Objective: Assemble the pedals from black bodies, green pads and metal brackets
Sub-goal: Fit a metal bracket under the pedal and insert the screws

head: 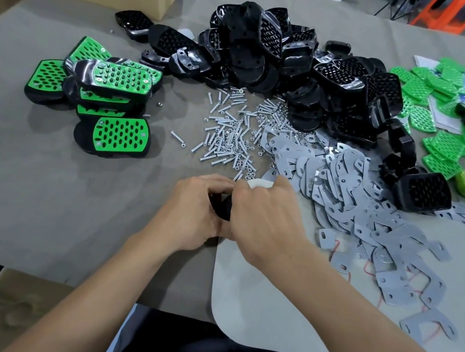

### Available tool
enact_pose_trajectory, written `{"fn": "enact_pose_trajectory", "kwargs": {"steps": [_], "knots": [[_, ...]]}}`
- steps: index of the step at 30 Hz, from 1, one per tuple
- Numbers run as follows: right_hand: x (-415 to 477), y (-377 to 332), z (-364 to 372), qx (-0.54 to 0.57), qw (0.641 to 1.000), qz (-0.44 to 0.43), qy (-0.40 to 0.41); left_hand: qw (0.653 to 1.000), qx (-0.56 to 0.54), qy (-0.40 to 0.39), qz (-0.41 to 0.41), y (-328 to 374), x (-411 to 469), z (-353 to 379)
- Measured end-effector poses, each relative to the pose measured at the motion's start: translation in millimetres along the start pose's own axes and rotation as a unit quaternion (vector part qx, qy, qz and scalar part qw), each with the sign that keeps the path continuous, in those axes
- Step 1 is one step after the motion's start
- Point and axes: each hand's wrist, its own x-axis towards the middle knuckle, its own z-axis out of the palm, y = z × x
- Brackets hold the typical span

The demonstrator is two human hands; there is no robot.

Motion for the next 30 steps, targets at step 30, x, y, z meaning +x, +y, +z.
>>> {"fn": "enact_pose_trajectory", "kwargs": {"steps": [30], "knots": [[-60, 49, 23, 0.329, 0.904, 0.265, 0.07, 0.986, 0.155, -0.011, 0.055, 32, 2, 29]]}}
